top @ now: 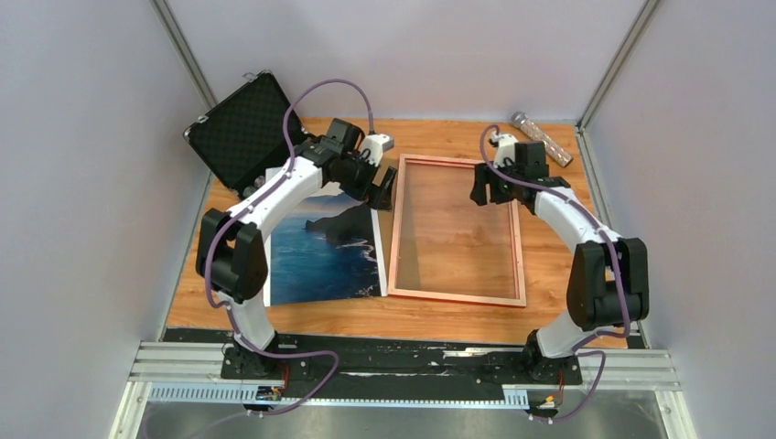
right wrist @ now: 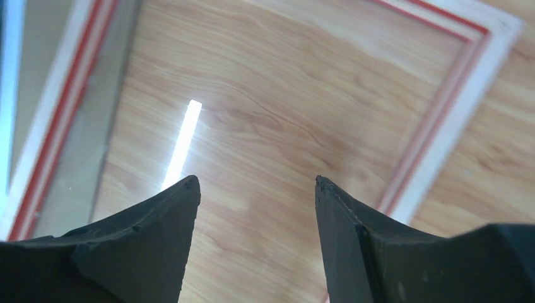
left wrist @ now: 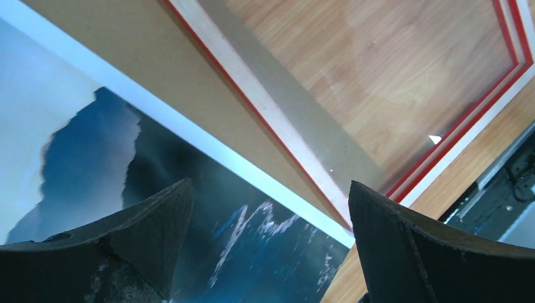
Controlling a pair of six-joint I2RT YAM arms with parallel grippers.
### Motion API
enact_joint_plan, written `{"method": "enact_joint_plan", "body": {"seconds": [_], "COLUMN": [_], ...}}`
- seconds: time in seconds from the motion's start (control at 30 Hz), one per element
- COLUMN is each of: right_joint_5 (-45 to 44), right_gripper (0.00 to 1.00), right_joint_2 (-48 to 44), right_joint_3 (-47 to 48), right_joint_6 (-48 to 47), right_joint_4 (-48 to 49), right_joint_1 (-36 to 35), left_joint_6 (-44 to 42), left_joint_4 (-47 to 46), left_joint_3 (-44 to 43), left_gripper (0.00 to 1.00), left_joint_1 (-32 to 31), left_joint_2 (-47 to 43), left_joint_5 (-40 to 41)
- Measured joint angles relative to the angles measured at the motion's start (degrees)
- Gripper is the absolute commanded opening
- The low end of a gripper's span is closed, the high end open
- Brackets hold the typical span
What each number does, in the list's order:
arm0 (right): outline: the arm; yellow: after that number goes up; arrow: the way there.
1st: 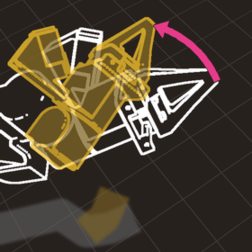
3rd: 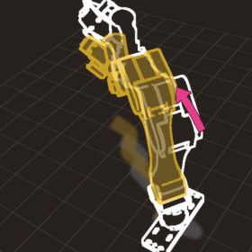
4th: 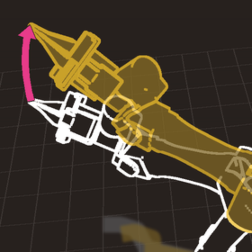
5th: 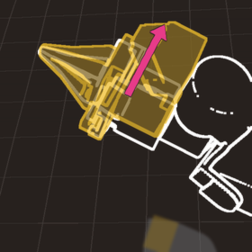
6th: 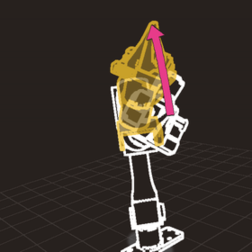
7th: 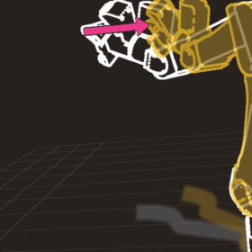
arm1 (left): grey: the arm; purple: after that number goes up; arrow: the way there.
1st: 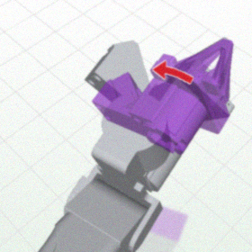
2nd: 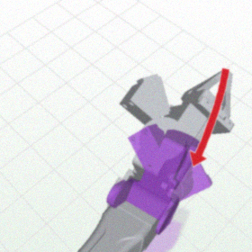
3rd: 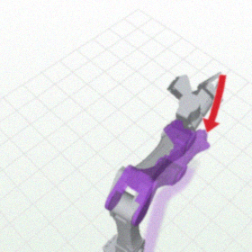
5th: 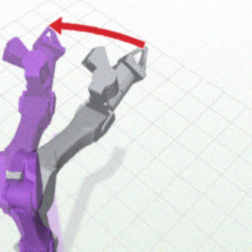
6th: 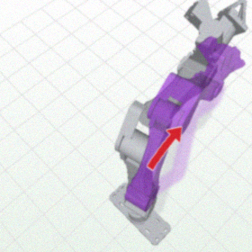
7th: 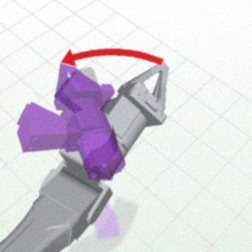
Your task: Put the photo into the frame
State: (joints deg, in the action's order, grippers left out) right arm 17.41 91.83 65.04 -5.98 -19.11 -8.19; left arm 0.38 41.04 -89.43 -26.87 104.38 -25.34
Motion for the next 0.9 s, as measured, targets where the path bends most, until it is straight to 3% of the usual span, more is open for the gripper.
{"method": "enact_joint_plan", "body": {"seconds": [0.37, 0.9], "right_joint_5": [-3.0, -1.4], "right_gripper": [0.59, 0.45], "right_joint_2": [-3.0, 1.9], "right_joint_3": [-8.5, -9.9], "right_joint_6": [0.3, 0.7], "right_joint_4": [-0.6, -0.8], "right_joint_1": [13.9, 17.0], "left_joint_6": [-6.3, -8.2], "left_joint_4": [0.0, -0.2], "left_joint_3": [7.8, 14.5], "left_gripper": [1.00, 1.00], "left_joint_1": [0.0, 0.0], "left_joint_2": [-10.9, -16.7], "left_joint_5": [8.1, 11.0]}}
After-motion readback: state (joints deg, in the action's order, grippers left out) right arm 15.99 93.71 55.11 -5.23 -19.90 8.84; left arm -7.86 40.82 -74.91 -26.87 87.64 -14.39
